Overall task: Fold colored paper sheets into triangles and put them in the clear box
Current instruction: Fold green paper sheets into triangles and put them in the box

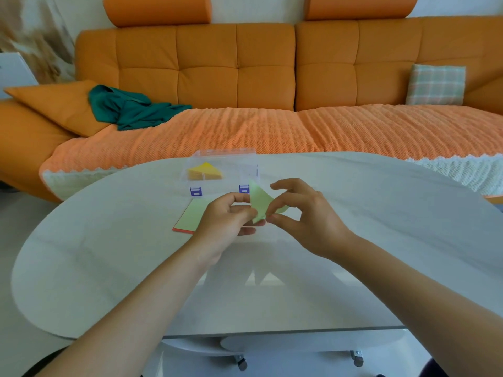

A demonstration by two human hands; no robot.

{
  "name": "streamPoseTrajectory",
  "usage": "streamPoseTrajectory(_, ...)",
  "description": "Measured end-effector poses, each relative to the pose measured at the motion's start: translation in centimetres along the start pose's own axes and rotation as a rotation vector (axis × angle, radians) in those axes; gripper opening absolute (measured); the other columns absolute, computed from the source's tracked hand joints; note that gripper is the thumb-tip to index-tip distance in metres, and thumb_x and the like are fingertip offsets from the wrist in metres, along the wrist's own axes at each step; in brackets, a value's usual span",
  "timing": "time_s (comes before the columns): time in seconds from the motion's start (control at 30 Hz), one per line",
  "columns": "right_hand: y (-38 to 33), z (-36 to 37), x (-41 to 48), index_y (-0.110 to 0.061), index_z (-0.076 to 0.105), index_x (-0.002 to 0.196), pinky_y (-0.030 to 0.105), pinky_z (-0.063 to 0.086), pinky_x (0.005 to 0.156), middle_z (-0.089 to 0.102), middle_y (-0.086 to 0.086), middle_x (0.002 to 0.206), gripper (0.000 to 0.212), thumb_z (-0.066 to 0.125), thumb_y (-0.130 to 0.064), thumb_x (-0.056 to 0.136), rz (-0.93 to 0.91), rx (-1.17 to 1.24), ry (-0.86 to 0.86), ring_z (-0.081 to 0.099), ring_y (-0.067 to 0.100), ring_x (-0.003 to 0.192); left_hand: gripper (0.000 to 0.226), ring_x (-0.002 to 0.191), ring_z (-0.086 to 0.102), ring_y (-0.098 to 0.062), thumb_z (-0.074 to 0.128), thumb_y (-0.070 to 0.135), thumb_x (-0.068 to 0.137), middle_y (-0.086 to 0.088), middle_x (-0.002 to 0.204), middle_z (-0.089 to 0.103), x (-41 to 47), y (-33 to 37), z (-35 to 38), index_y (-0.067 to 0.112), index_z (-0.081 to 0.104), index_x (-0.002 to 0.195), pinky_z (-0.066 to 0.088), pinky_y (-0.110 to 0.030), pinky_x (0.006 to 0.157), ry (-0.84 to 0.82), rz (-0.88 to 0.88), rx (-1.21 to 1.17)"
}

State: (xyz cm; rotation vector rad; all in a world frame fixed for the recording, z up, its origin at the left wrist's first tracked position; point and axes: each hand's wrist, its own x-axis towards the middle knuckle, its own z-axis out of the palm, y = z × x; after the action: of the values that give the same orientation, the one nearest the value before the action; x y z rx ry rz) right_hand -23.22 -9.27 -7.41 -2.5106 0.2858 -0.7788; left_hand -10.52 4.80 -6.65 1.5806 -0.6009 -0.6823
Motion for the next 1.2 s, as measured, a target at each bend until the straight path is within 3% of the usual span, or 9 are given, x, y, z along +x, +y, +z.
streamPoseTrajectory(0.1, -0.4, -0.1, 0.1, -0.032, 0.074, 0.087, 0.011, 0.040, 0.088, 0.062, -0.017, 0.120, 0.005, 0.072, -0.036, 0.089, 0.173, 0.159, -0.034, 0.058, -0.003, 0.106, 0.026, 0.091, 0.075, -0.022, 0.073, 0.006, 0.088, -0.005, 0.099, 0.078, -0.1, 0.0, 0.1, 0.012, 0.068, 0.113, 0.060, -0.032, 0.082, -0.037, 0.033, -0.056)
streamPoseTrajectory(0.27, -0.9, -0.5, 0.4, -0.020, 0.076, 0.082, 0.013, 0.041, 0.057, 0.069, -0.010, 0.070, 0.011, 0.075, -0.029, 0.088, 0.417, 0.399, -0.048, 0.057, 0.000, 0.059, 0.026, 0.091, 0.075, -0.025, 0.072, 0.003, 0.088, -0.010, 0.097, 0.077, -0.1, -0.1, 0.2, 0.011, 0.069, 0.113, 0.060, -0.030, 0.082, -0.102, 0.042, -0.052)
streamPoseTrajectory(0.43, -1.1, -1.0, 0.7, -0.017, 0.076, 0.083, 0.028, 0.054, 0.068, 0.074, -0.002, 0.076, 0.008, 0.079, -0.024, 0.085, 0.492, 0.441, -0.046, 0.066, 0.010, 0.063, 0.022, 0.090, 0.075, -0.027, 0.054, 0.006, 0.096, -0.010, 0.097, 0.077, -0.2, 0.1, 0.1, 0.012, 0.068, 0.112, 0.061, -0.039, 0.081, -0.174, 0.030, -0.002)
streamPoseTrajectory(0.57, -1.1, -1.2, 0.7, -0.016, 0.074, 0.084, 0.030, 0.051, 0.064, 0.073, -0.002, 0.073, 0.009, 0.079, -0.023, 0.085, 0.485, 0.426, -0.043, 0.064, 0.011, 0.060, 0.011, 0.081, 0.075, -0.021, 0.065, 0.014, 0.095, -0.009, 0.089, 0.077, 0.0, -0.4, 0.3, 0.008, 0.072, 0.102, 0.062, -0.035, 0.071, -0.010, 0.140, 0.095)
streamPoseTrajectory(0.7, -1.1, -1.2, 0.7, -0.018, 0.071, 0.097, 0.042, 0.056, 0.072, 0.073, 0.001, 0.077, 0.013, 0.078, -0.020, 0.086, 0.504, 0.496, -0.038, 0.064, 0.013, 0.061, 0.009, 0.070, 0.074, -0.023, 0.066, 0.011, 0.094, -0.011, 0.079, 0.076, -0.1, -0.5, 0.6, 0.003, 0.070, 0.094, 0.061, -0.029, 0.064, 0.040, 0.145, 0.076)
streamPoseTrajectory(0.93, -0.8, -1.7, 0.8, -0.020, 0.078, 0.085, 0.033, 0.058, 0.076, 0.074, 0.008, 0.076, 0.010, 0.073, -0.027, 0.090, 0.577, 0.448, -0.156, 0.065, 0.009, 0.065, 0.010, 0.073, 0.075, -0.023, 0.069, 0.012, 0.092, -0.010, 0.078, 0.076, -0.3, -0.5, 0.6, 0.002, 0.069, 0.095, 0.061, -0.034, 0.069, 0.006, 0.143, 0.101)
streamPoseTrajectory(1.1, -0.7, -2.4, 0.8, -0.015, 0.079, 0.089, 0.029, 0.058, 0.074, 0.076, 0.008, 0.083, 0.009, 0.073, -0.021, 0.090, 0.566, 0.492, -0.203, 0.064, 0.008, 0.065, 0.028, 0.075, 0.075, -0.025, 0.070, 0.007, 0.091, -0.008, 0.078, 0.075, -0.2, -0.3, 0.3, 0.020, 0.064, 0.115, 0.062, -0.036, 0.070, -0.044, 0.252, 0.121)
streamPoseTrajectory(1.2, -0.3, -2.8, 0.9, -0.016, 0.079, 0.094, 0.027, 0.059, 0.075, 0.077, 0.003, 0.084, 0.008, 0.074, -0.021, 0.090, 0.582, 0.546, -0.249, 0.066, 0.010, 0.070, 0.023, 0.074, 0.075, -0.024, 0.071, 0.002, 0.089, -0.005, 0.075, 0.074, -0.1, -0.1, -0.2, 0.019, 0.073, 0.103, 0.061, -0.032, 0.068, -0.059, 0.303, 0.117)
